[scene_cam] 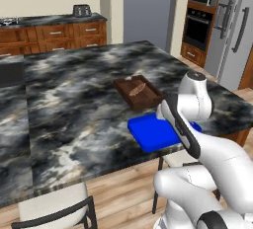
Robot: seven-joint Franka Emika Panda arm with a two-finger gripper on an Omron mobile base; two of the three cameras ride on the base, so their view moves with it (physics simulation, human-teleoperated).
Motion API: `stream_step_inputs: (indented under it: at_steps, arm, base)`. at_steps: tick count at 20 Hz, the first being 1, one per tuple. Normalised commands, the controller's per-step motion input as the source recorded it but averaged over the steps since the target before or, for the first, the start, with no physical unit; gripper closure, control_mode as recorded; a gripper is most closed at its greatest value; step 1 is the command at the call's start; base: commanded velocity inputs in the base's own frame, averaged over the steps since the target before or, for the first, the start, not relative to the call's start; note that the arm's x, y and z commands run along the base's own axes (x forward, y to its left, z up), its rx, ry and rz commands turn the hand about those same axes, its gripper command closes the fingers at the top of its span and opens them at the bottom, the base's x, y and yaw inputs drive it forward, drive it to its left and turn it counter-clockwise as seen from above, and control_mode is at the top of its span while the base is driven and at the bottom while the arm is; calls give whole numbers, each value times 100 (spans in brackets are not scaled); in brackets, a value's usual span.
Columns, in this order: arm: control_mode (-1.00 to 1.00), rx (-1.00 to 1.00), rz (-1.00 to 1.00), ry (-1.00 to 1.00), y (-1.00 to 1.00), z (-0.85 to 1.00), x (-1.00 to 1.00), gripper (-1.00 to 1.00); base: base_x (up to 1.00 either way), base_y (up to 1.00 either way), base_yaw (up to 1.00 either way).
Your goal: Take the cake and donut from the fridge and place them on the empty tray on the dining counter.
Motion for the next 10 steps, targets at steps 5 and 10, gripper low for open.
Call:
stream_step_inputs:
  at_steps: [5, 10]
  arm:
    - [-100, -7, 9, 1, 16, -27, 29, 100]
    - [-100, 0, 7, 6, 12, -29, 42, 100]
  base:
    - [0, 0, 0]
    - [0, 0, 0]
